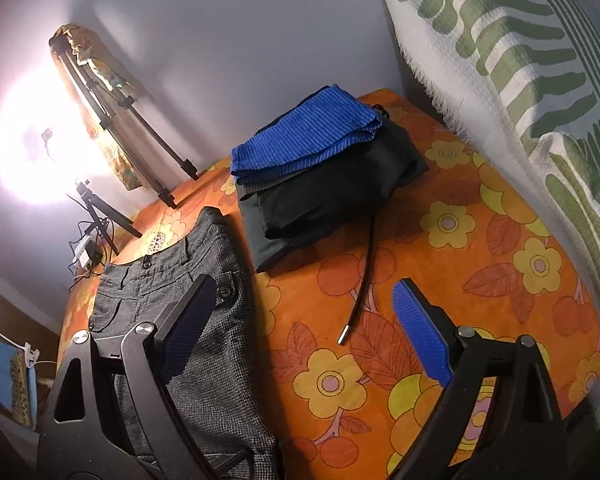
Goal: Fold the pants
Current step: 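Move the left tool to the shorts' leg side edge and grasp it, then grasp the same side edge with the right tool while the left tool holds it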
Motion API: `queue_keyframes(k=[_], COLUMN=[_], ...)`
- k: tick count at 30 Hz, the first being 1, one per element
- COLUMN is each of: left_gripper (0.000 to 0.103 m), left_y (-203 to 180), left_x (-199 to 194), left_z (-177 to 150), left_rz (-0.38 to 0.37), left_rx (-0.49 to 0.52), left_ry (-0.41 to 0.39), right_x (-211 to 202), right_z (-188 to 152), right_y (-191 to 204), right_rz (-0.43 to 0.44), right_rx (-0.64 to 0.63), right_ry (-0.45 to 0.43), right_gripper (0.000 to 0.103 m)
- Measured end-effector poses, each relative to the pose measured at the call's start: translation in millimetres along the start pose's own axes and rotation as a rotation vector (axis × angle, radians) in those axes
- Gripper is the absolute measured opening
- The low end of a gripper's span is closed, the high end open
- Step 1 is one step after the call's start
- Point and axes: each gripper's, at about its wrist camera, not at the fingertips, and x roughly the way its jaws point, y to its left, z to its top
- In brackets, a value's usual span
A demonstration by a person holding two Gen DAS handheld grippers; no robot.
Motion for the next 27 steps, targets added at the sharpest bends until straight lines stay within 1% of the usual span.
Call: queue_keyframes(k=[1,4,6,8,10,14,17,19,22,23,27], left_gripper=[0.039,0.028,0.018,0.014,0.013,0.012,0.012,0.012,0.012,0.012,0.012], left_y=[1,7,13,18,26,45,57,62,69,71,79], left_x=[1,1,-4,-9,-16,-32,-45,-51,-58,-59,-67], left_z=[0,0,0,-1,-1,-5,-8,-8,-9,-9,-13], left_rz=[-0.001,-0.037,-0.045,-0.052,-0.071,-0.116,-0.138,-0.148,-0.166,-0.167,-0.170], left_rx=[-0.002,-0.029,-0.050,-0.074,-0.109,-0.187,-0.231,-0.252,-0.279,-0.283,-0.296], left_ry=[0.000,-0.017,-0.046,-0.072,-0.096,-0.137,-0.166,-0.180,-0.192,-0.196,-0.200], right_x=[1,5,9,15,23,45,67,84,106,112,144], right_z=[1,2,3,5,7,13,17,22,30,32,42], right_y=[0,2,4,6,7,9,11,15,24,28,49], right_rz=[0.000,-0.007,-0.013,-0.013,-0.011,0.028,0.063,0.112,0.153,0.162,0.188], right_rx=[-0.001,-0.014,-0.026,-0.038,-0.048,-0.033,-0.007,0.017,0.025,0.022,-0.031], right_ry=[0.000,0.000,0.004,0.016,0.033,0.088,0.132,0.172,0.206,0.212,0.248], right_gripper=[0.092,0.092,0.092,0.092,0.092,0.092,0.092,0.092,0.085,0.085,0.076])
